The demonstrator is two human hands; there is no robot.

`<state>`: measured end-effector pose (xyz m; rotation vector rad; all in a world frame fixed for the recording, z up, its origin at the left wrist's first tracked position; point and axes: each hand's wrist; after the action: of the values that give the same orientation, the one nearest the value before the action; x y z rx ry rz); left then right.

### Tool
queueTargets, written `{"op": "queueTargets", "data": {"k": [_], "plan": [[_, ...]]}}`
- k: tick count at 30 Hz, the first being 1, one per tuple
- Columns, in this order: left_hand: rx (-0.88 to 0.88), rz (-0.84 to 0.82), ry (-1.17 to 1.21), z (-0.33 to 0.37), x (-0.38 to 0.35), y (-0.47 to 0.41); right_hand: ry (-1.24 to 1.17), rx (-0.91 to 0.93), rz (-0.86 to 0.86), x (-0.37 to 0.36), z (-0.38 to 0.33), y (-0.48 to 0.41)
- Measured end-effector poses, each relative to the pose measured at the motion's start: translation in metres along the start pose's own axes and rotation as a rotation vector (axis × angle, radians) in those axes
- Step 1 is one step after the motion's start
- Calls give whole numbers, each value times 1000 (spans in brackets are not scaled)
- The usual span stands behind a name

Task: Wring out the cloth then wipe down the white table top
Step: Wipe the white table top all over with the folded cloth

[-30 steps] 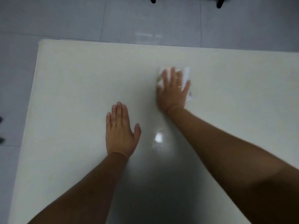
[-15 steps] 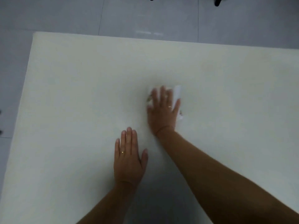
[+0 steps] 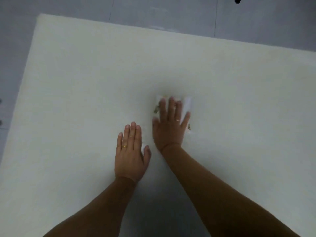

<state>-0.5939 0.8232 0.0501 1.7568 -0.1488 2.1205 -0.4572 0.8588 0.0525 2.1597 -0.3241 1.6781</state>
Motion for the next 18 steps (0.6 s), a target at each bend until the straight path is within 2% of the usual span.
{"op": "queueTargets", "data": {"k": [2,4,6,8,10,12,13,15,17,18], "plan": [[-5,12,1,0,1,0,70,239,-37,-3,-11,19],[-10,23,19,-1,1,0,93,363,-40,1,12,13],[-14,26,35,-2,1,1,100,247,-60,7,50,7],[-12,31,42,-2,0,0,58,-8,-18,14,80,2],[-10,45,48,-2,0,0,3,-229,38,13,78,4],[-21,69,48,-2,0,1,-4,-324,43,6,46,14],[-28,80,48,-2,0,1,-5,-268,39,1,28,23],[-32,89,42,-3,-1,1,7,4,-1,-8,0,48],[-29,86,38,-3,-1,2,55,262,-73,-7,7,58],[-27,85,45,-3,0,3,75,329,-83,-4,22,55]]}}
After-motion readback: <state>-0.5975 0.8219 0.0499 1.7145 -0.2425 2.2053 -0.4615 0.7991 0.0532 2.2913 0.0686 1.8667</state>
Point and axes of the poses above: each hand's wrist, its own y-axis away from the middle knuckle, its own x-axis out of the back of the hand, z = x × y, and after that the axes turned 1 degree about z, right-handed
